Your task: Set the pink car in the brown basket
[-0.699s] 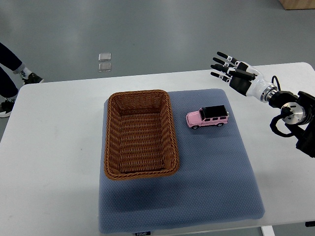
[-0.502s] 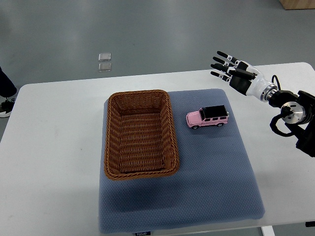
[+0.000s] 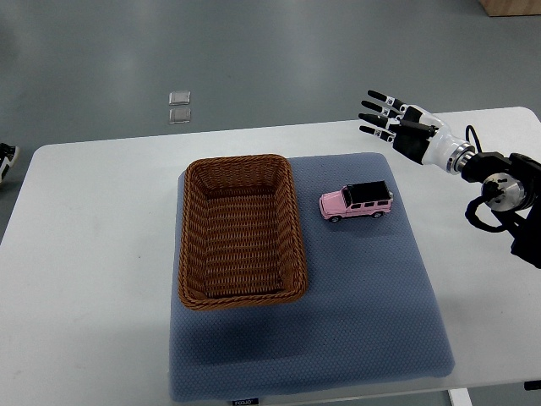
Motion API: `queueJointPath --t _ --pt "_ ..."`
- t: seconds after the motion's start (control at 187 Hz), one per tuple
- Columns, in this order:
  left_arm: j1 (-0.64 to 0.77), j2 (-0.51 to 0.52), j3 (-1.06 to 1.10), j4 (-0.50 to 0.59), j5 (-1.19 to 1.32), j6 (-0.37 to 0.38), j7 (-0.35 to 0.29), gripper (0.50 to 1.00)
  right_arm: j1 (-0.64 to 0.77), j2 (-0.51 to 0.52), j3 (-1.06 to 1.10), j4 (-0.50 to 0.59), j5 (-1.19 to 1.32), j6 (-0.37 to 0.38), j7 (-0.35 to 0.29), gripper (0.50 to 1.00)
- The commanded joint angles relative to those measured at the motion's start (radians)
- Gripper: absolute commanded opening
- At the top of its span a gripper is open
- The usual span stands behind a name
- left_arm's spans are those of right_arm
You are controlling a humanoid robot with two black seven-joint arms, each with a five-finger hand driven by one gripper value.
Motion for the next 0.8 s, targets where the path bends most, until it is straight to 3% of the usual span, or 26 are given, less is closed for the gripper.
queueJointPath --t 0.0,0.4,0.662,0.795 --pt "0.000 0.000 0.000 -0.001 0.000 0.000 0.000 1.000 0.001 -0.002 0.004 0.000 -0.020 0.001 0.002 0.913" --pt "0.000 0.000 0.000 -0.001 0.000 0.000 -0.001 1.000 0.009 -0.009 -0.001 0.045 -0.067 0.025 0.005 0.913" --pt "0.000 0.000 0.000 0.001 0.000 0.000 -0.001 1.000 0.044 -0.107 -0.005 0.135 -0.308 0.027 0.012 0.913" --pt "0.000 0.000 0.000 -0.001 0.000 -0.001 -0.001 1.000 0.047 -0.140 -0.004 0.150 -0.498 0.024 0.107 0.913"
